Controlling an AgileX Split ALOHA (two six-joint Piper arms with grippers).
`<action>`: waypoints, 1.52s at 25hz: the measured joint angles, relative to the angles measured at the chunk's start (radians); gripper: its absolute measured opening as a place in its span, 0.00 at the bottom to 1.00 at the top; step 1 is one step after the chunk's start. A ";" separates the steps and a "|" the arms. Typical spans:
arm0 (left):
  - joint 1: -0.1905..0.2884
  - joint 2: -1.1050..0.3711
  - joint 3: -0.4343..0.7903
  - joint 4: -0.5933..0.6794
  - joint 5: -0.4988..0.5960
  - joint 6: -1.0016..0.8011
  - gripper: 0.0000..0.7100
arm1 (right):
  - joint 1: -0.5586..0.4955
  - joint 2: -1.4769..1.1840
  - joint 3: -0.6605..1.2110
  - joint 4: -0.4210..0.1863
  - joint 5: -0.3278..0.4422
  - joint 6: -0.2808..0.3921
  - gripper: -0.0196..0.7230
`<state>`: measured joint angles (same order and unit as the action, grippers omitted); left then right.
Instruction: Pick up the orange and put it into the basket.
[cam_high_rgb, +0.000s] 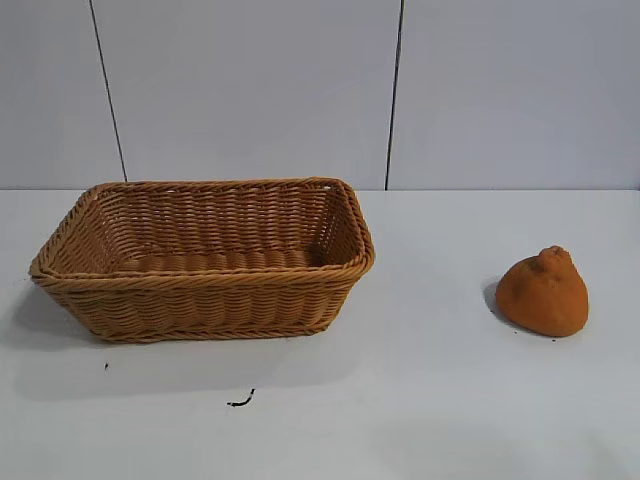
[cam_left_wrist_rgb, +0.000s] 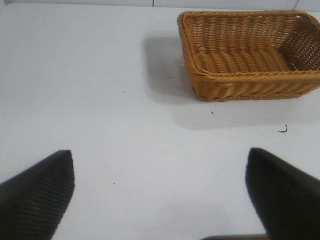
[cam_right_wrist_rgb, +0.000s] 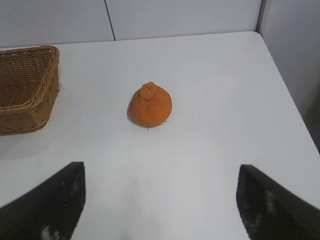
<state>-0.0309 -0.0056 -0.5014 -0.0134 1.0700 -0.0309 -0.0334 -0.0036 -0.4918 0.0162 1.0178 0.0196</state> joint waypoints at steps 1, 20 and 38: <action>0.000 0.000 0.000 0.000 0.000 0.000 0.94 | 0.000 0.000 0.000 0.000 0.000 0.000 0.79; 0.000 0.000 0.000 0.000 0.000 0.000 0.94 | 0.000 0.044 -0.037 0.008 -0.009 0.000 0.79; 0.000 0.000 0.000 0.000 0.000 0.000 0.94 | 0.000 1.237 -0.665 0.039 -0.028 0.000 0.79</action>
<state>-0.0309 -0.0056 -0.5014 -0.0134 1.0700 -0.0309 -0.0334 1.2333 -1.1570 0.0547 0.9899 0.0196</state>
